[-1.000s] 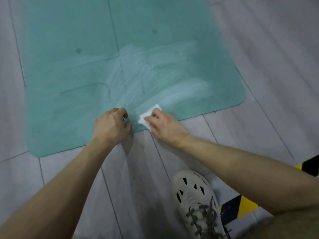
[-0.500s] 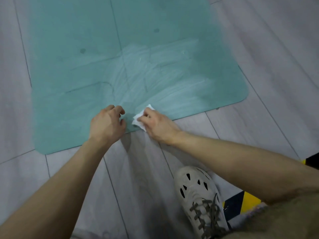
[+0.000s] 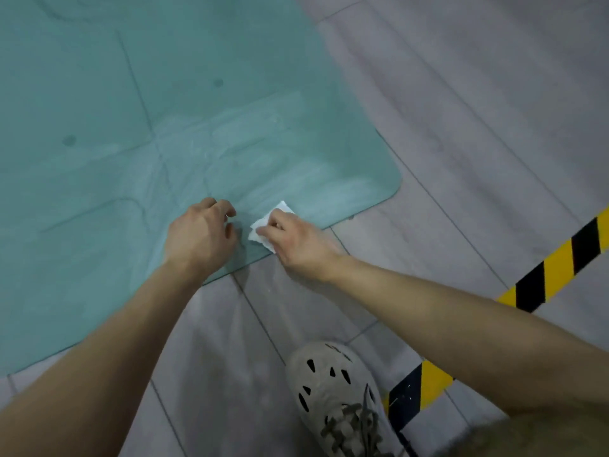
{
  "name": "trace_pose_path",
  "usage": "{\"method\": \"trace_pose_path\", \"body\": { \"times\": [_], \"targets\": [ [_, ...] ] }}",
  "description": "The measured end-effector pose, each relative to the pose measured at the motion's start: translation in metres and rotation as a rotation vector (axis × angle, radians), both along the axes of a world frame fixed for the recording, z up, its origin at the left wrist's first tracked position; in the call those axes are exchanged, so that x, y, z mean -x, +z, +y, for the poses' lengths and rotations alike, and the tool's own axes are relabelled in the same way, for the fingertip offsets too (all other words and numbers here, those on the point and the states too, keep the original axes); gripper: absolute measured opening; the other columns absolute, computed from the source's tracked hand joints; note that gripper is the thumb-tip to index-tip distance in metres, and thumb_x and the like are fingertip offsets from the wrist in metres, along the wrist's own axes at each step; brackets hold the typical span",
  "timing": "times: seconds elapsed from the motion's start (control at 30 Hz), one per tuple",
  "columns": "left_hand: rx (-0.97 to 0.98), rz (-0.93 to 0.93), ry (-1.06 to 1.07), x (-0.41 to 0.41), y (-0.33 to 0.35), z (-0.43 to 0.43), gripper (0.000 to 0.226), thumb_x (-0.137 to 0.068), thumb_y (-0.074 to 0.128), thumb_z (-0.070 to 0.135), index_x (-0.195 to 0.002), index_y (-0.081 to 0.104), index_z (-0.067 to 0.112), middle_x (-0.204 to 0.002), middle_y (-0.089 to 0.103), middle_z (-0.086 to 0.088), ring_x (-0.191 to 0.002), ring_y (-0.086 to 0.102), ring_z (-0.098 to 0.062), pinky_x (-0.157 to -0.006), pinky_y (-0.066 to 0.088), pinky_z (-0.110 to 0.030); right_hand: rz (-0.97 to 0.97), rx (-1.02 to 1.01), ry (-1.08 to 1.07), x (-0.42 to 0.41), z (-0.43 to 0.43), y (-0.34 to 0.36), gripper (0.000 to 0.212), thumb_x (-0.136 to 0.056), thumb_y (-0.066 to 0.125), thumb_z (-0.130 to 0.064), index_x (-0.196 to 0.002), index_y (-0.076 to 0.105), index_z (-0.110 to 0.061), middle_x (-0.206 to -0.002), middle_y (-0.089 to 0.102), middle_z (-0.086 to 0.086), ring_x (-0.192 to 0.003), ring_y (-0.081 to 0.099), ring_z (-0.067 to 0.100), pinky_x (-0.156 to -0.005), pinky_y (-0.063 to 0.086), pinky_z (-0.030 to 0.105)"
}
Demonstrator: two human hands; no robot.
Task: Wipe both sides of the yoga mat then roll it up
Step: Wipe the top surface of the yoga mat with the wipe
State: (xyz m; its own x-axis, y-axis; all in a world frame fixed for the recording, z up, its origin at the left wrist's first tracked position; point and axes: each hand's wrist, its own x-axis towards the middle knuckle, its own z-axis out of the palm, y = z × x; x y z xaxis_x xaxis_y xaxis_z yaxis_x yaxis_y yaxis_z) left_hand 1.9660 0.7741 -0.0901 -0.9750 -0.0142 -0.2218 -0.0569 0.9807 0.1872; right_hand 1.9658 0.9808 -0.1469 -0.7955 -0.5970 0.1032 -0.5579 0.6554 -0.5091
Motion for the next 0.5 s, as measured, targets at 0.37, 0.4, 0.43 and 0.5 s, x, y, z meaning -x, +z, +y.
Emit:
{"method": "trace_pose_path", "body": {
  "times": [0.37,0.4,0.43,0.5],
  "targets": [
    [0.029,-0.035,-0.061,0.072,-0.007,0.033,0.040,-0.105,0.046,0.050,-0.128,0.065,0.023,-0.128,0.061,-0.005,-0.120,0.058,-0.035,-0.091,0.054,-0.050,0.038,-0.043,-0.914,0.072,0.135,0.008,0.031,-0.099,0.054,-0.009,-0.126,0.070,-0.011,-0.120,0.057,0.016,-0.097,0.061,0.036,-0.086,0.056,0.047],
    [0.029,-0.039,-0.060,0.080,-0.007,0.034,0.043,-0.105,0.045,0.051,-0.129,0.064,0.021,-0.129,0.060,-0.007,-0.122,0.056,-0.036,-0.094,0.053,-0.051,0.025,-0.041,-0.770,0.067,0.113,0.009,0.031,-0.100,0.055,-0.009,-0.127,0.070,-0.010,-0.120,0.057,0.015,-0.096,0.061,0.035,-0.086,0.056,0.045],
    [0.032,-0.041,-0.060,0.089,-0.009,0.035,0.044,-0.105,0.044,0.052,-0.129,0.064,0.020,-0.130,0.060,-0.009,-0.124,0.055,-0.037,-0.097,0.052,-0.052,0.029,-0.031,-0.575,0.060,0.092,0.008,0.030,-0.100,0.056,-0.010,-0.127,0.070,-0.010,-0.118,0.058,0.014,-0.092,0.062,0.033,-0.083,0.057,0.043],
    [0.051,-0.043,-0.067,0.106,-0.012,0.034,0.047,-0.104,0.041,0.054,-0.128,0.063,0.021,-0.132,0.059,-0.011,-0.125,0.053,-0.039,-0.102,0.049,-0.053,0.024,-0.048,-0.159,0.043,0.063,0.003,0.028,-0.098,0.060,-0.012,-0.125,0.071,-0.010,-0.111,0.056,0.010,-0.083,0.058,0.030,-0.070,0.055,0.041]
  ]
}}
